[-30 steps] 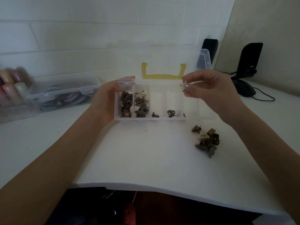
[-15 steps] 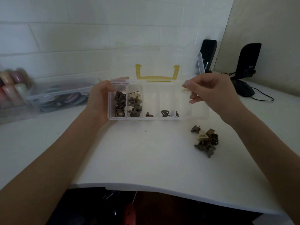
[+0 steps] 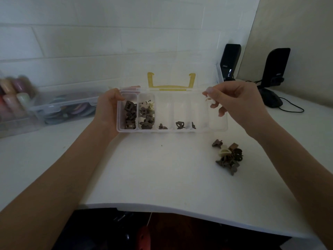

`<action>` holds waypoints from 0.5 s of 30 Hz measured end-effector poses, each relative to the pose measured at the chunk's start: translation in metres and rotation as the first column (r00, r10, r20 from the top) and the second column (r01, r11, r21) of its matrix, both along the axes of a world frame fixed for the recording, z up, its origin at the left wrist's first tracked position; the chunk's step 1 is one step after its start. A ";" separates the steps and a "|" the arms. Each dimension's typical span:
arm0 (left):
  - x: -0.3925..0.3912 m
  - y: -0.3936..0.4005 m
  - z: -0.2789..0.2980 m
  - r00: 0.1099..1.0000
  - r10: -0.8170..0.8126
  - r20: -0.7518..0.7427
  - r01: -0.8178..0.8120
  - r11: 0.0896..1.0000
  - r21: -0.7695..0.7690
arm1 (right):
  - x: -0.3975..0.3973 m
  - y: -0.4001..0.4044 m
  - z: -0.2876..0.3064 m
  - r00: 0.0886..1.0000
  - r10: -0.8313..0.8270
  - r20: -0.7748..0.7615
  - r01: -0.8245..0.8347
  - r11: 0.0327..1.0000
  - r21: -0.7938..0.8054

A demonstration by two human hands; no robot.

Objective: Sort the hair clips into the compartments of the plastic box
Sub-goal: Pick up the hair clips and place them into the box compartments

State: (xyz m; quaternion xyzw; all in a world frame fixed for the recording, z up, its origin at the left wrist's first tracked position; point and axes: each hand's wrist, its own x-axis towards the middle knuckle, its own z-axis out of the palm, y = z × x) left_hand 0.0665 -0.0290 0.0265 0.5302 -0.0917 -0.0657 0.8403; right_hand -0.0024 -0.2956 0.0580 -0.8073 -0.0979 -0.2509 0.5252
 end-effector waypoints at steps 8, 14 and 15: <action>-0.004 -0.001 0.002 0.999 0.009 -0.032 -0.010 1.000 -0.013 | 0.003 -0.003 -0.001 0.997 -0.064 -0.034 0.065 0.998 0.008; -0.004 -0.001 0.002 1.000 0.004 -0.011 -0.004 1.000 -0.030 | 0.003 -0.003 -0.002 0.991 -0.133 -0.016 0.132 0.989 -0.067; -0.004 -0.001 0.003 1.000 0.007 -0.014 -0.007 0.999 -0.038 | 0.003 -0.004 -0.002 0.989 -0.145 -0.006 0.144 0.986 -0.085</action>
